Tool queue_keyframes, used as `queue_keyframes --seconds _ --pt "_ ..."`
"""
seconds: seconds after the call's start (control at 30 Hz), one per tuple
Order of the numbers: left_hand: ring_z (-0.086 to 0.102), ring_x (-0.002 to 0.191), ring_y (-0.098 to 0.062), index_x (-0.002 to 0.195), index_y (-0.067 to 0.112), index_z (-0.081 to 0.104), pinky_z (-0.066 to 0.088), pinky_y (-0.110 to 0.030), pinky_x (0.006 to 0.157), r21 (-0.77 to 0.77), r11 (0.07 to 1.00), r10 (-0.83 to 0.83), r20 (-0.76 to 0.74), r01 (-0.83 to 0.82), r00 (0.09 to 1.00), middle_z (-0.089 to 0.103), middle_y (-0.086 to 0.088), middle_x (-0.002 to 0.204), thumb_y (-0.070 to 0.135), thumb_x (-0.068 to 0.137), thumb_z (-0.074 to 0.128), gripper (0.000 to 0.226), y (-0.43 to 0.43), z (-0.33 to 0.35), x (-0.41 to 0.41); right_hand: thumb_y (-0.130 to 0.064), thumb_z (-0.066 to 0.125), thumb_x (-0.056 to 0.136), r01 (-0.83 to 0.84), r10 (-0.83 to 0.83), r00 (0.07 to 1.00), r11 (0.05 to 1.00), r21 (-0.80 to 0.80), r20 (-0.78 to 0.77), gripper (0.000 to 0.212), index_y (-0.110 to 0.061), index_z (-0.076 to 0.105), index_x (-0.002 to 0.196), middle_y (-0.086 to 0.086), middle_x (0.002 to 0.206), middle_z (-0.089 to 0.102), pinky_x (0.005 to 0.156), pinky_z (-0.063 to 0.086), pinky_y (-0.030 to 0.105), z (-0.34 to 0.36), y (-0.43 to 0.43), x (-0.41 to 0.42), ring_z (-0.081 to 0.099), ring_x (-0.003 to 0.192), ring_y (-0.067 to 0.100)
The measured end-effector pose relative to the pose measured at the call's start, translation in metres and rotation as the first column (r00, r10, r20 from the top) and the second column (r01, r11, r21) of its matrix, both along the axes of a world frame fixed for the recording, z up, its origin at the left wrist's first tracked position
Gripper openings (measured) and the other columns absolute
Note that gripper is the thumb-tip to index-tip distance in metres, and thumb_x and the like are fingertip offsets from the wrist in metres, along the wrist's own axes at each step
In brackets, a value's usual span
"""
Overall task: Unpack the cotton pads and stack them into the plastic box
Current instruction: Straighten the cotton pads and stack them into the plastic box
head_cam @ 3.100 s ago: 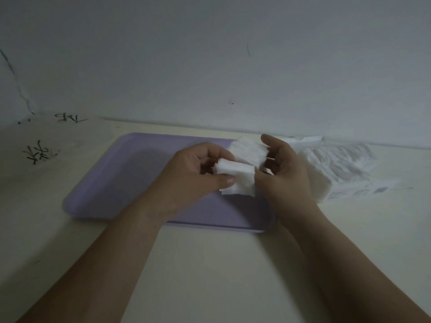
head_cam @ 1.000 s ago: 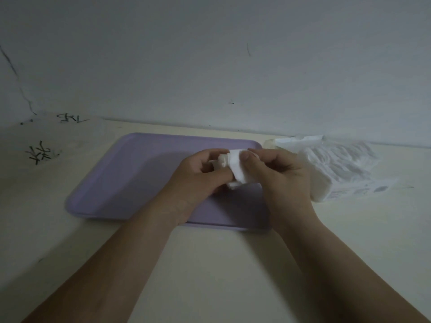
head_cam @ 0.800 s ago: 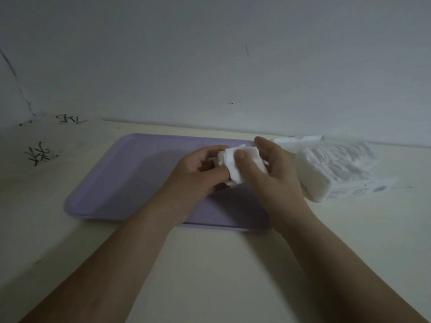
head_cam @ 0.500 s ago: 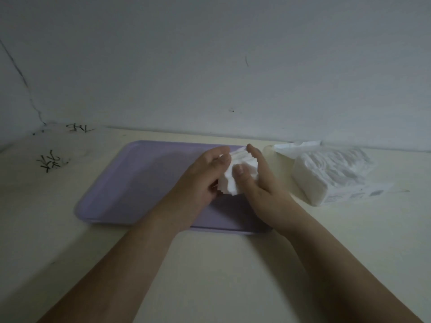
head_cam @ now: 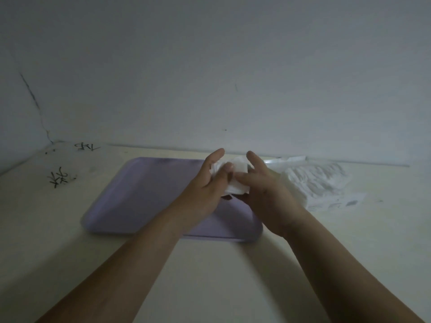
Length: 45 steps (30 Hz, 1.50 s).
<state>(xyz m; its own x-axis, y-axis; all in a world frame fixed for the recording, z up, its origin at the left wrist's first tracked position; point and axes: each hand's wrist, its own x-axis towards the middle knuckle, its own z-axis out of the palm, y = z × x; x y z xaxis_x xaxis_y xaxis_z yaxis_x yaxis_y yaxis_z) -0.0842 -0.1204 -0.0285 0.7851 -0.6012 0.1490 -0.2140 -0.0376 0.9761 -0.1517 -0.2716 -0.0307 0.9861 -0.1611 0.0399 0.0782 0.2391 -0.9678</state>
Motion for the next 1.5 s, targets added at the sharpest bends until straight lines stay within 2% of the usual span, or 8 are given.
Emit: queue_keyframes --seconds 0.17,0.3,0.43,0.57,0.77,1.0,1.2,1.5 --pt "0.067 0.109 0.006 0.156 0.038 0.036 0.060 -0.031 0.095 -0.060 0.998 -0.013 0.039 0.015 0.999 0.057 0.020 0.134 0.056 0.093 0.051 0.067 -0.018 0.018 -0.014 -0.014 0.088 0.080 0.037 -0.045 0.998 0.987 -0.158 -0.046 0.104 -0.003 0.023 0.161 0.013 0.128 0.074 0.110 0.051 0.047 0.024 -0.033 -0.023 0.073 0.117 0.030" --pt "0.055 0.120 0.015 0.155 0.035 0.041 0.044 -0.020 0.110 -0.051 0.999 0.017 0.076 -0.013 0.997 0.054 0.020 0.143 0.063 0.095 0.040 0.066 -0.043 0.026 -0.032 -0.001 0.075 0.092 0.005 -0.016 0.999 0.975 -0.224 -0.047 0.038 0.007 0.061 0.127 0.021 0.120 0.076 0.106 0.055 0.040 0.035 -0.054 -0.040 0.073 0.116 0.035" --pt "0.045 0.141 -0.003 0.156 0.030 0.040 0.034 -0.024 0.119 -0.047 0.999 0.014 0.150 -0.006 0.989 0.048 0.011 0.154 0.067 0.092 0.033 0.074 -0.071 0.029 -0.049 -0.007 0.065 0.098 -0.070 0.066 0.996 0.996 -0.056 -0.064 0.041 0.006 0.062 0.137 0.023 0.141 0.064 0.122 0.039 0.044 0.034 -0.074 -0.058 0.059 0.136 0.035" --pt "0.059 0.120 0.008 0.151 0.036 0.044 0.043 -0.005 0.093 -0.057 0.998 -0.025 0.149 0.033 0.988 0.060 0.018 0.131 0.059 0.098 0.037 0.058 -0.097 0.032 -0.057 -0.021 0.070 0.096 -0.036 0.034 0.998 0.999 -0.037 -0.059 0.047 -0.003 0.063 0.139 0.014 0.143 0.066 0.124 0.034 0.046 0.029 -0.089 -0.075 0.060 0.136 0.026" --pt "0.053 0.133 -0.005 0.153 0.033 0.044 0.042 -0.033 0.116 0.005 0.994 -0.113 0.166 0.113 0.980 0.053 0.013 0.146 0.060 0.105 0.038 0.055 -0.146 0.035 -0.060 -0.011 0.072 0.094 0.167 -0.167 0.986 0.977 -0.132 0.013 0.033 0.005 0.070 0.123 0.027 0.124 0.072 0.111 0.051 0.043 0.042 -0.132 -0.099 0.071 0.118 0.037" --pt "0.062 0.114 -0.008 0.140 0.031 0.055 0.052 -0.034 0.104 0.069 0.984 -0.177 0.244 0.165 0.954 0.063 0.014 0.123 0.049 0.109 0.040 0.038 -0.192 0.045 -0.063 -0.015 0.073 0.094 0.266 -0.273 0.962 0.936 -0.232 0.002 0.029 0.003 0.074 0.116 0.019 0.118 0.076 0.110 0.050 0.044 0.054 -0.177 -0.110 0.073 0.116 0.031" --pt "0.062 0.108 -0.022 0.117 0.026 0.055 0.051 -0.040 0.094 0.494 0.868 -0.328 0.500 0.048 0.801 0.063 0.008 0.111 0.031 0.101 0.050 0.017 -0.207 0.019 -0.046 -0.017 0.080 0.076 0.604 -0.682 0.731 0.646 -0.466 0.001 0.030 0.000 0.069 0.098 0.002 0.086 0.070 0.066 0.053 0.033 0.041 -0.188 -0.100 0.069 0.078 0.019" --pt "0.055 0.082 -0.021 0.064 0.029 0.052 0.044 -0.034 0.073 0.601 0.799 -0.472 0.602 0.023 0.644 0.054 0.008 0.069 0.048 0.085 0.052 0.028 -0.212 0.001 -0.025 -0.024 0.080 0.078 0.416 -0.659 0.750 0.534 -0.736 -0.054 0.023 -0.013 0.060 0.082 -0.007 0.071 0.054 0.048 0.036 0.020 0.020 -0.203 -0.085 0.051 0.063 0.012"
